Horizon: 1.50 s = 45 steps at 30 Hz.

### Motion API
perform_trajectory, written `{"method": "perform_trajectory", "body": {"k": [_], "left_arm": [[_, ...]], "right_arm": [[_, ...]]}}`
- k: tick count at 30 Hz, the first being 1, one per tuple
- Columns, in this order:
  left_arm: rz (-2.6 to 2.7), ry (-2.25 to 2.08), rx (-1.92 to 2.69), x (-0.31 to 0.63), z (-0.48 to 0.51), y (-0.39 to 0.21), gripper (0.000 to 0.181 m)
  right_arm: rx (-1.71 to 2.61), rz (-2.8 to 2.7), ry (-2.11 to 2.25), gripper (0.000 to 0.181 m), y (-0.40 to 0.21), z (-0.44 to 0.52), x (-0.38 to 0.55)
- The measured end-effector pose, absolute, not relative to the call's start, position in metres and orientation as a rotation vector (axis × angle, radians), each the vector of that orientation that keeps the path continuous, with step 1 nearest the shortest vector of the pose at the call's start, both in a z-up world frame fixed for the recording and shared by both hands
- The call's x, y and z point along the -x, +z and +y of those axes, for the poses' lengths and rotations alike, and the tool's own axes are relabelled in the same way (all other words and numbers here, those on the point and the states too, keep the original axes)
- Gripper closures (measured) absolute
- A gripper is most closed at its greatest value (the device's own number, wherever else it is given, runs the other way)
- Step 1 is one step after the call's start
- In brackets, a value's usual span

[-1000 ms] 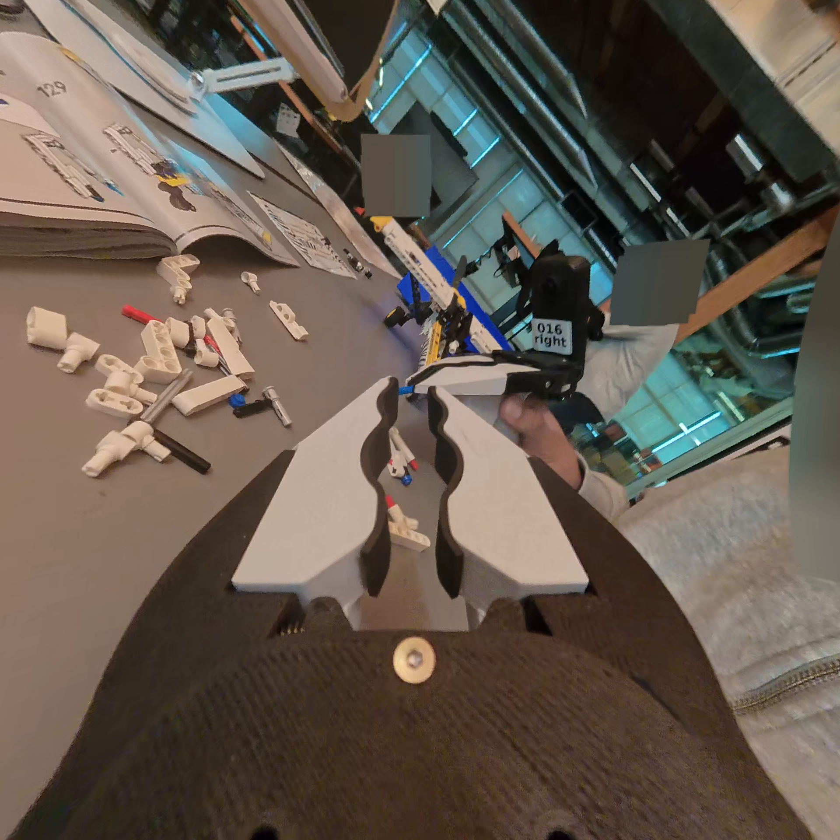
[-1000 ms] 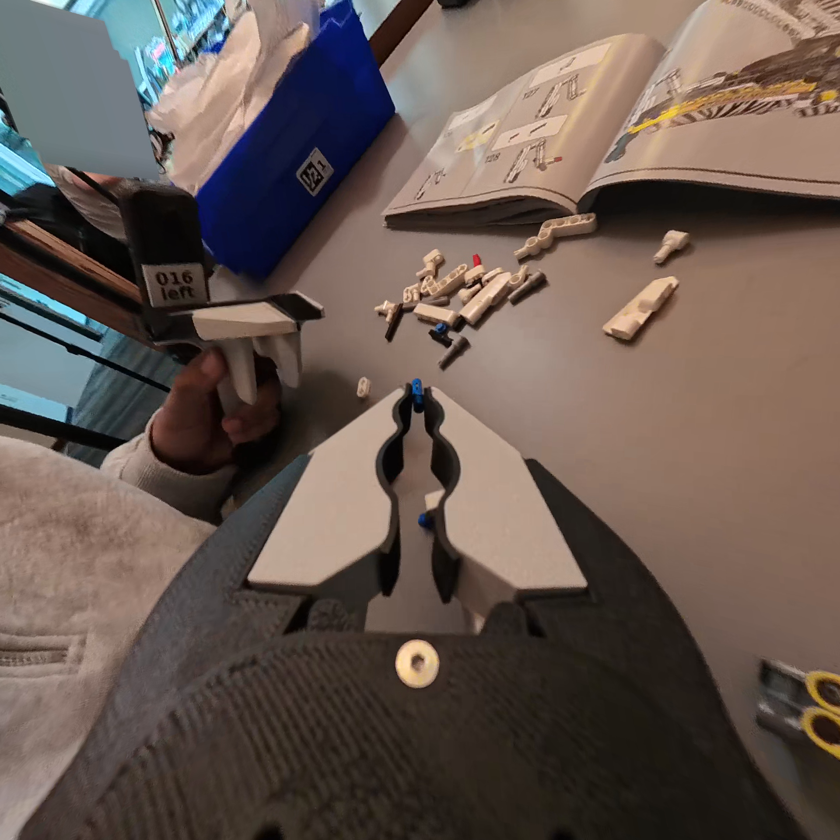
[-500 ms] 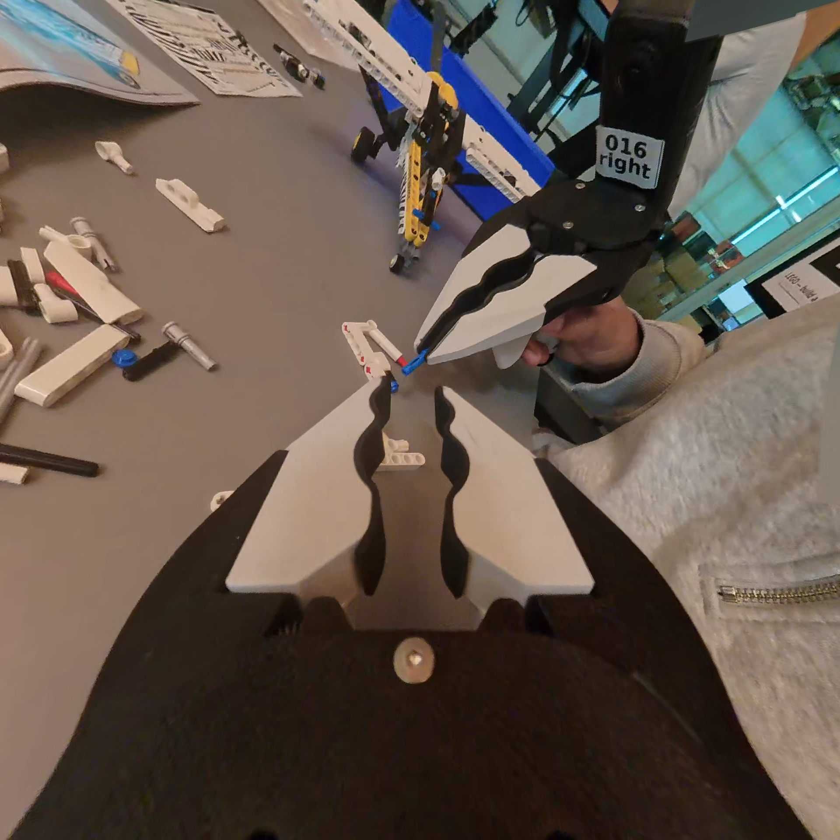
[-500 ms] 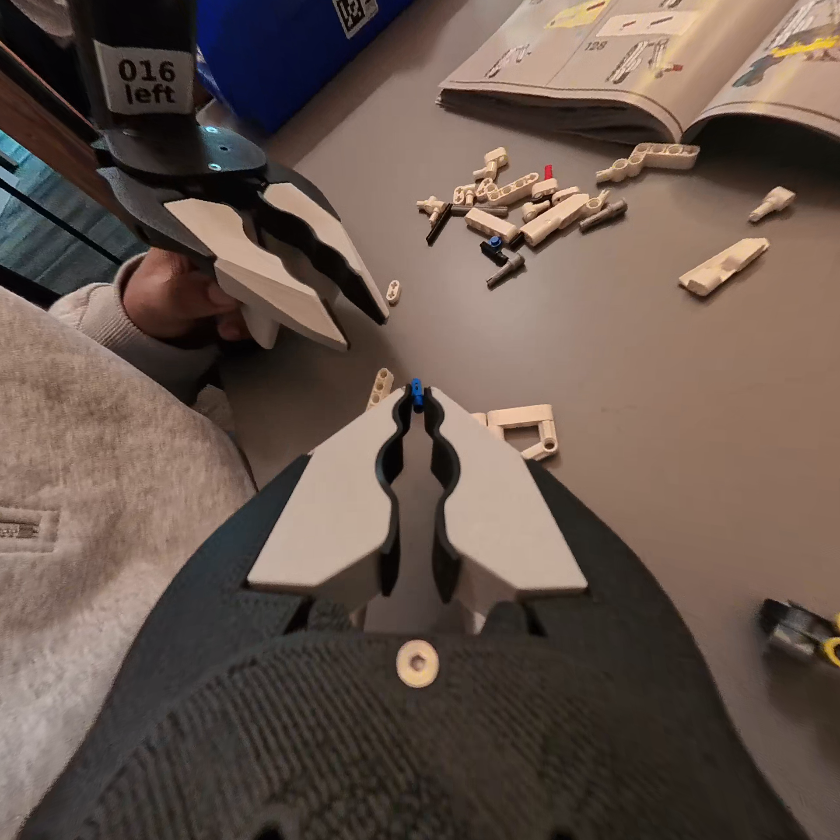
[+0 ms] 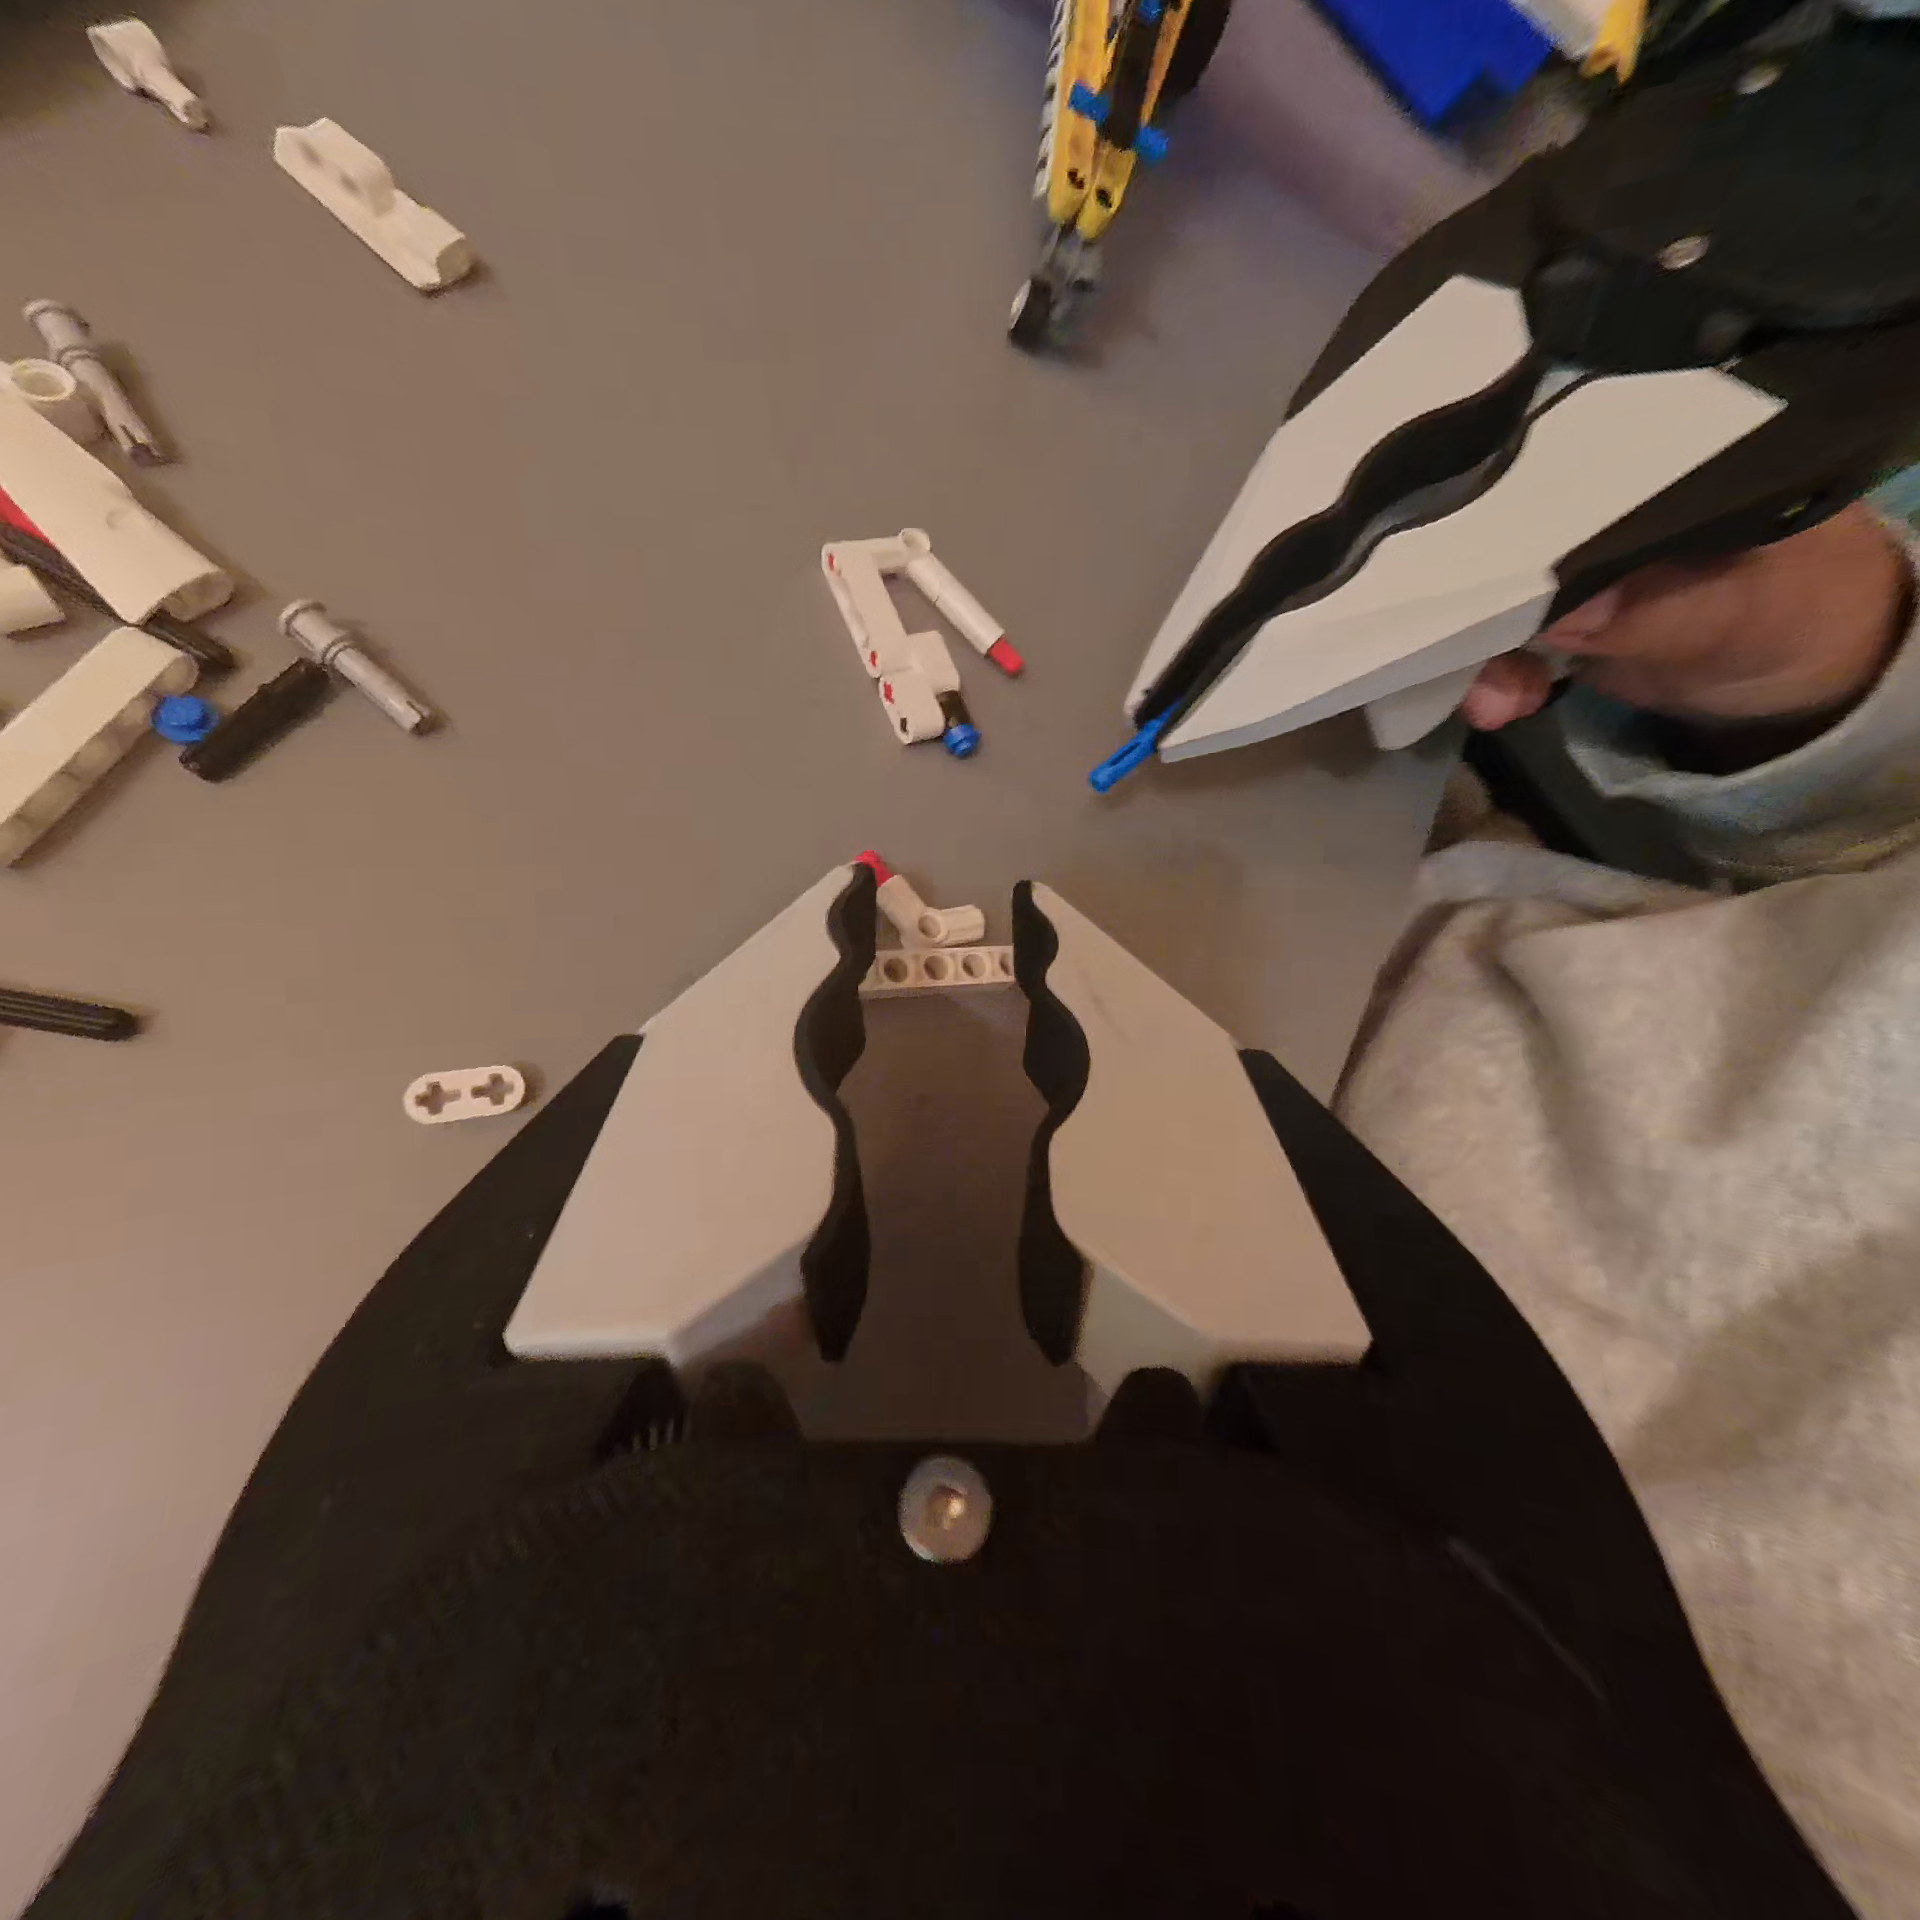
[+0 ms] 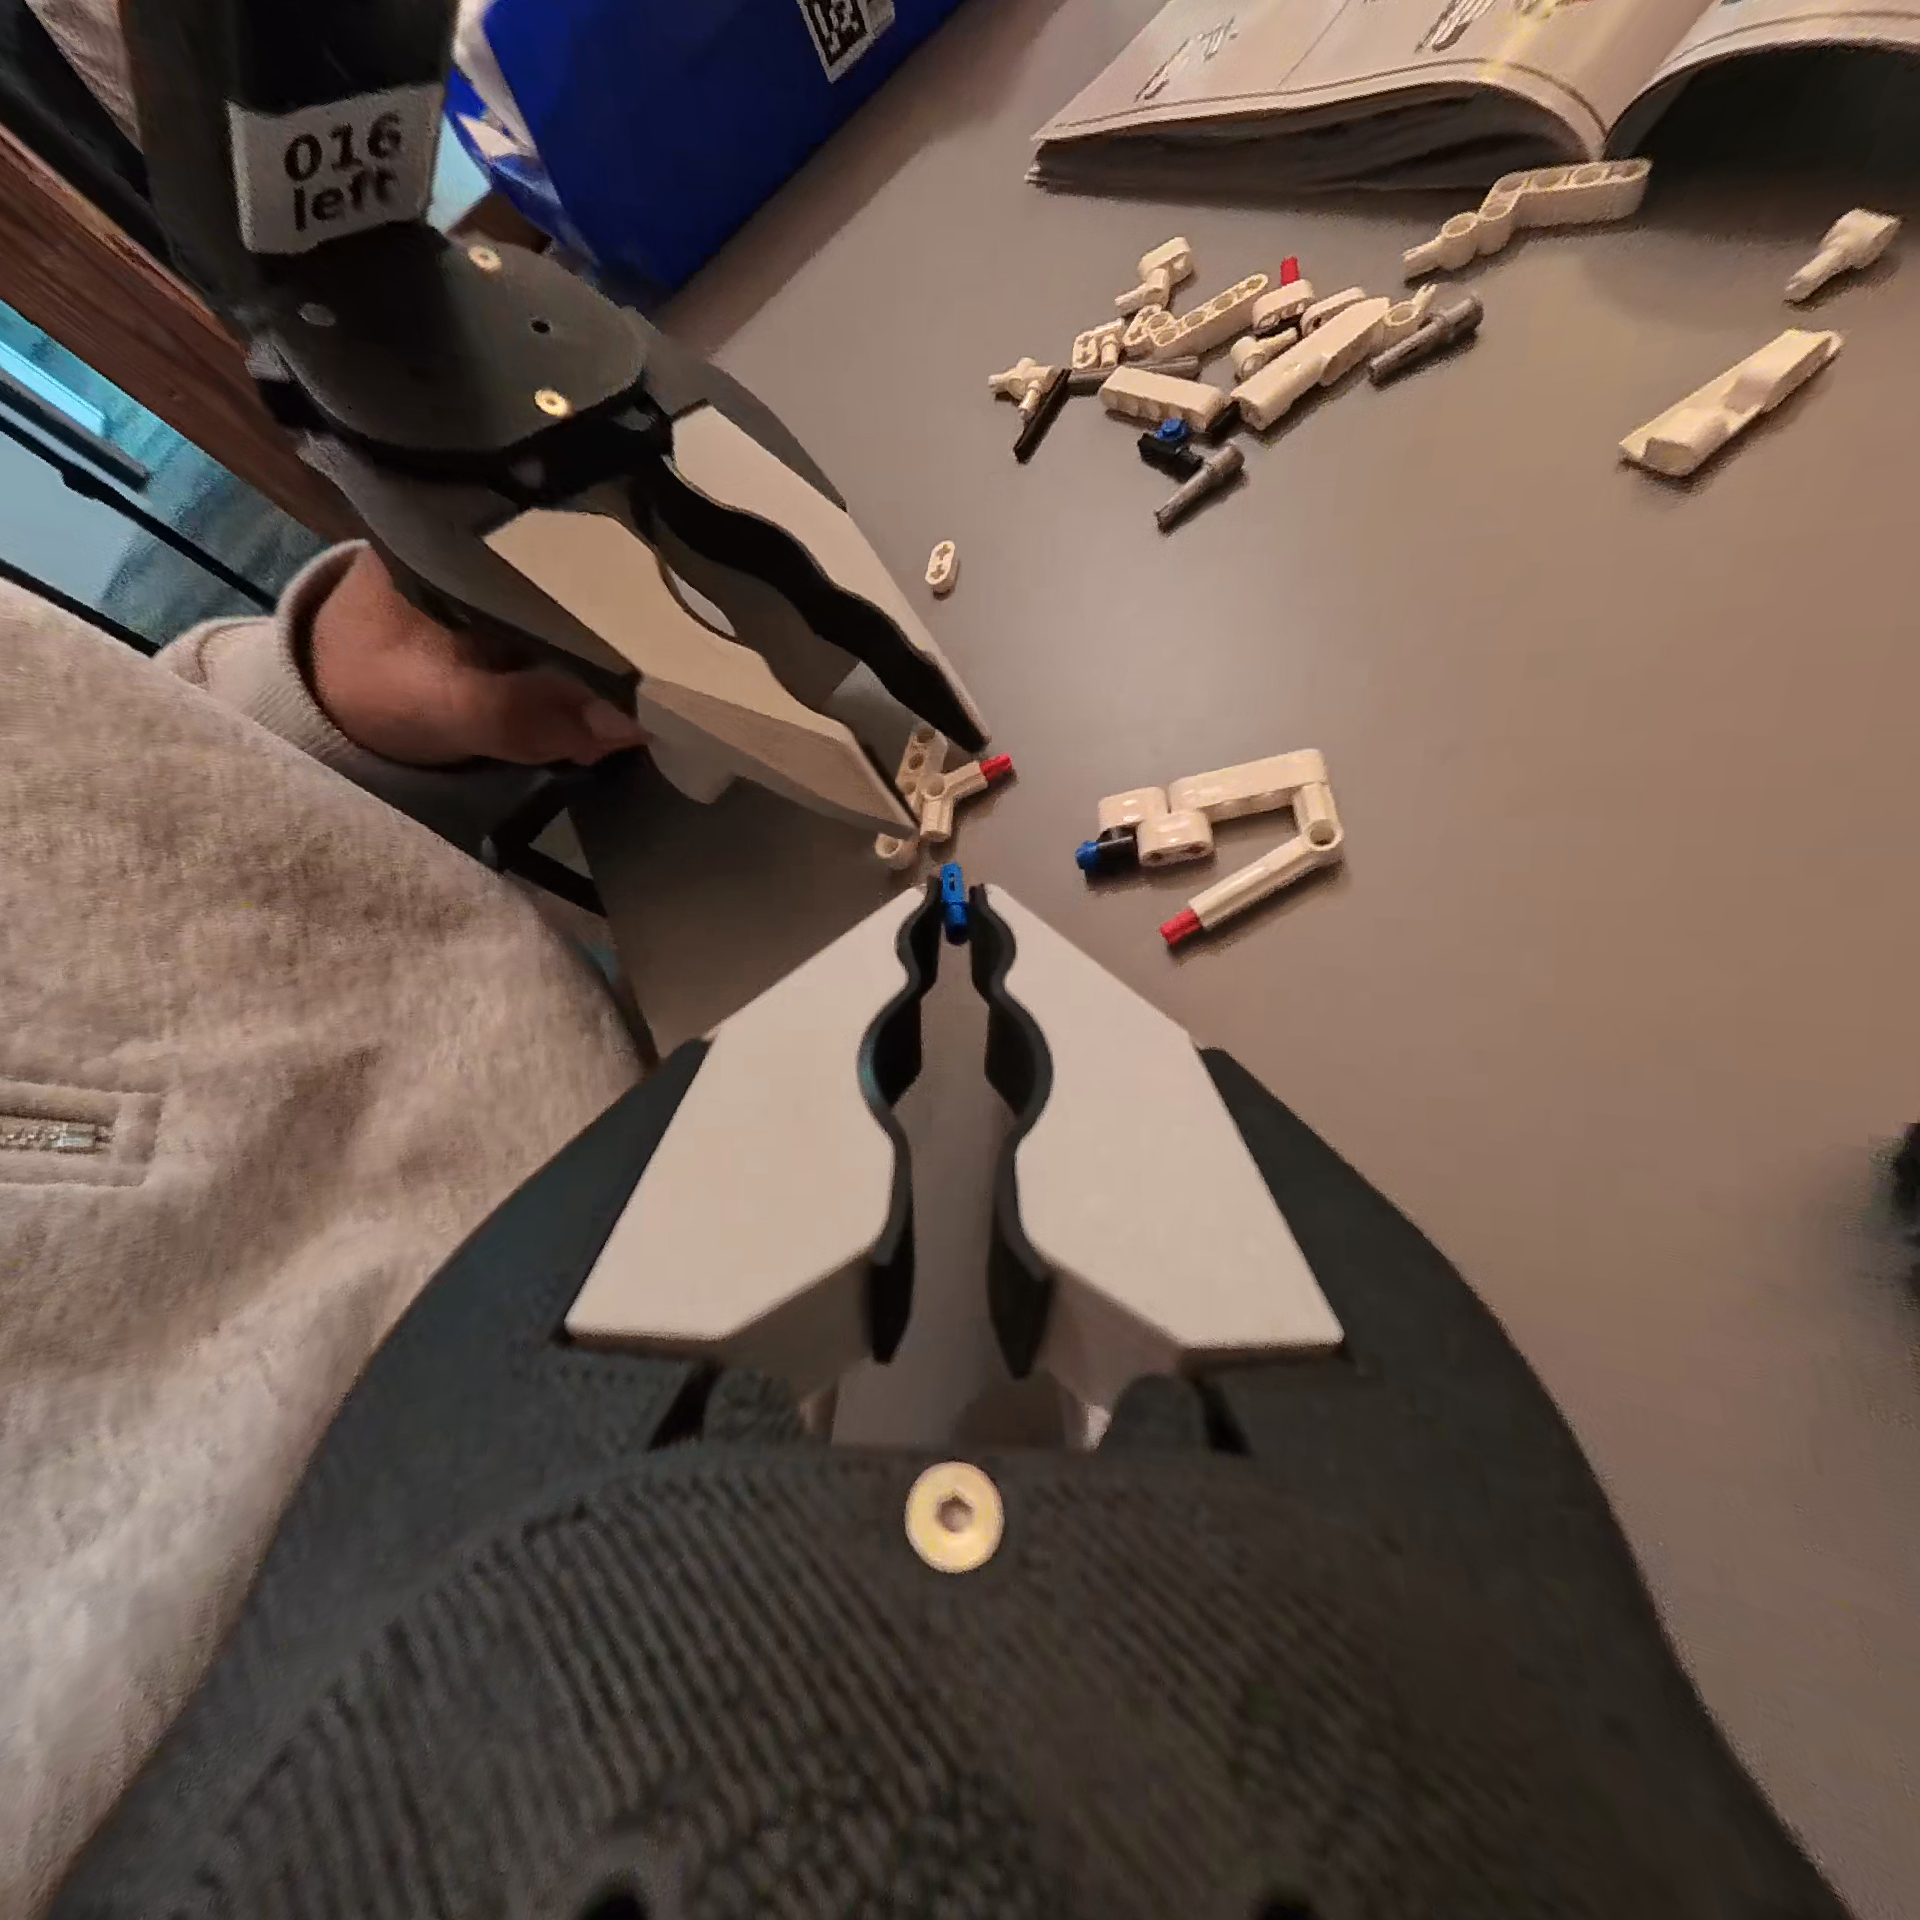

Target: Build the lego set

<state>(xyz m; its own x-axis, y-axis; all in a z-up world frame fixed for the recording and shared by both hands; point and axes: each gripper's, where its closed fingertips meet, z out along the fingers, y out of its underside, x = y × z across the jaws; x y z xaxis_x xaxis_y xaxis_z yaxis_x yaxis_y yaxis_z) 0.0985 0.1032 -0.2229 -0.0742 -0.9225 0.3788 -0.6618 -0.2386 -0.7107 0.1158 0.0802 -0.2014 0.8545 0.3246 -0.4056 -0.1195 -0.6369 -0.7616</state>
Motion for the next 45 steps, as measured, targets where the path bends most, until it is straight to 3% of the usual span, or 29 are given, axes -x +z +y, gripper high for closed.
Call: {"method": "perform_trajectory", "body": {"k": [6, 9, 12, 31, 38, 45], "left_arm": [[1.755, -1.046, 1.901, -0.101, 0.101, -0.232, 0.159], [1.751, -1.0, 1.903, -0.101, 0.103, -0.233, 0.174], [1.726, -1.055, 1.923, -0.101, 0.102, -0.233, 0.175], [1.231, -2.068, 1.878, -0.1, 0.107, -0.161, 0.175], [1.172, -2.244, 1.858, -0.101, 0.101, -0.153, 0.176], [1.176, -2.331, 1.856, -0.101, 0.092, -0.148, 0.176]], "right_arm": [[2.088, -0.11, 0.711, 0.178, -0.191, 0.074, -0.118], [2.078, -0.114, 0.688, 0.178, -0.189, 0.073, -0.122], [2.086, -0.132, 0.631, 0.178, -0.193, 0.072, -0.125], [2.095, -0.263, 0.399, 0.178, -0.2, 0.07, -0.132], [2.157, -0.334, 0.353, 0.177, -0.212, 0.068, -0.131], [2.075, -0.422, 0.259, 0.15, -0.198, 0.071, -0.129]]}}
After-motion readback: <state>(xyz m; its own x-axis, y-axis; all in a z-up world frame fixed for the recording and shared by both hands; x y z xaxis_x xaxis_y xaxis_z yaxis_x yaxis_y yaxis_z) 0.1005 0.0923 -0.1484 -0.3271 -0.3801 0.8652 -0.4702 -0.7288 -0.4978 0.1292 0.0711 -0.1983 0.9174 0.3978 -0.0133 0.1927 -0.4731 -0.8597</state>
